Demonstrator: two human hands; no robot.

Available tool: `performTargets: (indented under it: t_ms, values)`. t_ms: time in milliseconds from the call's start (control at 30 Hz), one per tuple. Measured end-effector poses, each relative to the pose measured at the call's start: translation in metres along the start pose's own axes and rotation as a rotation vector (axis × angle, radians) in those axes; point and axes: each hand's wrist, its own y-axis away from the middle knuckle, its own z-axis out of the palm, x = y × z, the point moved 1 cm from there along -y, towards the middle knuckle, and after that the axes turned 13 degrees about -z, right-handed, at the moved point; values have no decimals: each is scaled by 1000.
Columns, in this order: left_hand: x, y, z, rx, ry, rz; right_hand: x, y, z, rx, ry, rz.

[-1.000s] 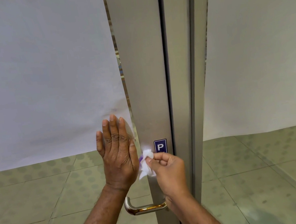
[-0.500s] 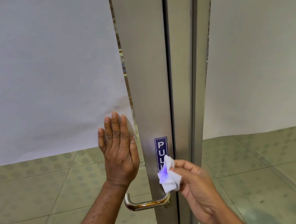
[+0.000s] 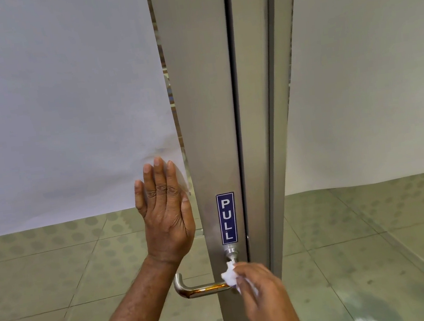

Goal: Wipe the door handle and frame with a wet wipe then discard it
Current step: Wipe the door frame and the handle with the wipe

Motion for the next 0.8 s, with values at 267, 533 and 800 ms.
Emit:
performTargets:
  t_ms: [267,533,800]
  values:
    - [-1,1,2,6,0,-1,11,11,18,75,307,-333]
    - [0,1,1,25,2,6,11,17,32,-186,483,-572]
    - [1,-1,-1,13,1,4,-14,21,70,-258,539,-522]
